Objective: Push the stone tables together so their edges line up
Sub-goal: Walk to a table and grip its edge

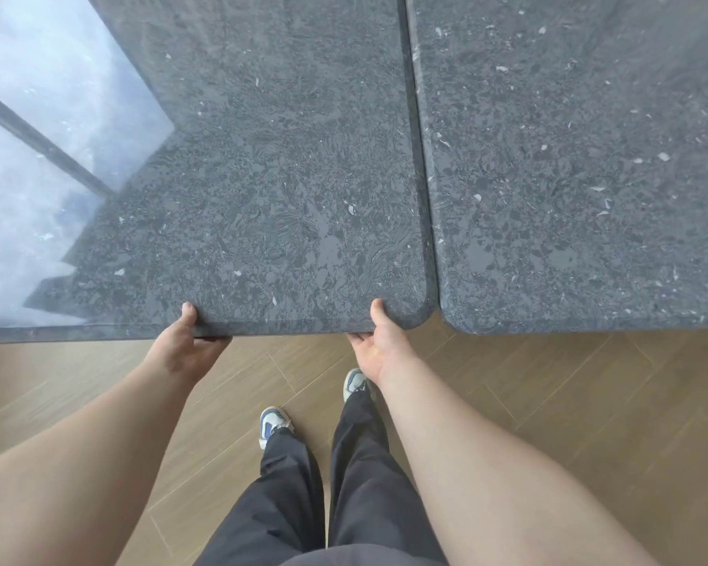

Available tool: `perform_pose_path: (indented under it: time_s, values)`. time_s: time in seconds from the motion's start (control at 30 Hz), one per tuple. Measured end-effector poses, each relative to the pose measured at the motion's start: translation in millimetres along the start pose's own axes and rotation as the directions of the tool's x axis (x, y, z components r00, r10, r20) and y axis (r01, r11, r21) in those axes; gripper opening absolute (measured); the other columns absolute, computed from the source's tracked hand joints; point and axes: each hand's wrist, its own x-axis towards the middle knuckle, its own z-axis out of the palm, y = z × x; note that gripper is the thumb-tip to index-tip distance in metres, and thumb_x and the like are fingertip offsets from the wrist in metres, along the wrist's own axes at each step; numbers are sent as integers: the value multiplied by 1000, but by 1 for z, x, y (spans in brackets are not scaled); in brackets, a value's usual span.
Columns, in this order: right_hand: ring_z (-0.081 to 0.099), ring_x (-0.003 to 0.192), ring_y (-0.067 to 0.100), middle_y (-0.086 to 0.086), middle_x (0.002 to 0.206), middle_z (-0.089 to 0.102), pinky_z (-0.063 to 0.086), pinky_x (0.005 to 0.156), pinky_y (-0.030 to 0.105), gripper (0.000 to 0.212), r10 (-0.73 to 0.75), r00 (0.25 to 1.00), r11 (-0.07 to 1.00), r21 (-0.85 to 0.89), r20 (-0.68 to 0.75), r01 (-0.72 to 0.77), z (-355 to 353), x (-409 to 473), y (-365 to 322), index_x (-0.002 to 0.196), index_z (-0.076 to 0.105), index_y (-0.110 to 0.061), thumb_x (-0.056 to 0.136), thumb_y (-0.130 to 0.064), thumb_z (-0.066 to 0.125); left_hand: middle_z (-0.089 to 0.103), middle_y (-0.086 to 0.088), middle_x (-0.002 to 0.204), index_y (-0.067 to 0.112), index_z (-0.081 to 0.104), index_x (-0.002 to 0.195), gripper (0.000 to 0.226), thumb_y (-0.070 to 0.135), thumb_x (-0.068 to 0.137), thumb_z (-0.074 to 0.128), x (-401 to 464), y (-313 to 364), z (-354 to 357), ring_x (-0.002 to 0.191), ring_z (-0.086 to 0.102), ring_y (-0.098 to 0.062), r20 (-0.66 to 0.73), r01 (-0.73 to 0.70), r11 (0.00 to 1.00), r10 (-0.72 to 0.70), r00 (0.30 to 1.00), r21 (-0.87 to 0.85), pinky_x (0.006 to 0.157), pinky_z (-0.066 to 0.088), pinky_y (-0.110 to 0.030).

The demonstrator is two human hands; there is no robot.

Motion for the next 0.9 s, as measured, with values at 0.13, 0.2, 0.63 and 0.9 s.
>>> perform_pose_path:
  time_s: [0.13, 0.2, 0.63, 0.9]
  values:
    - [65, 116, 34, 20, 129, 64, 59, 80, 43, 44, 0, 1000, 1000, -8, 15, 0, 0, 0, -1, 133, 50, -6, 97, -24, 66, 59, -5, 139, 10, 48, 144, 48, 31, 103, 60, -1, -3, 2, 130, 55, -18, 28, -53, 991, 50, 998, 120, 103, 44, -34]
    - [65, 116, 34, 20, 129, 64, 59, 73, 42, 46, 2, 1000, 1000, -5, 15, -1, 0, -1, -2, 136, 50, -6, 97, -24, 66, 59, -3, 139, 11, 48, 145, 48, 32, 104, 59, 2, -4, 0, 128, 56, -17, 37, -66, 989, 62, 997, 131, 98, 45, -34]
    - [62, 111, 32, 20, 134, 60, 54, 85, 43, 39, 27, 999, 1000, 8, 38, -27, -9, -6, -2, 132, 48, -9, 98, -21, 64, 59, -6, 141, 12, 49, 144, 47, 35, 105, 55, 14, -4, -9, 127, 58, -22, 12, -180, 949, 183, 983, 257, 110, 44, -40]
    - [61, 120, 34, 20, 135, 60, 53, 94, 46, 42, 34, 999, 999, 26, -7, -34, -7, -5, -4, 135, 47, -8, 98, -19, 64, 62, -9, 138, 11, 51, 143, 45, 33, 105, 55, 10, 0, -6, 126, 61, -26, -27, -144, 961, 154, 988, 237, 109, 46, -45]
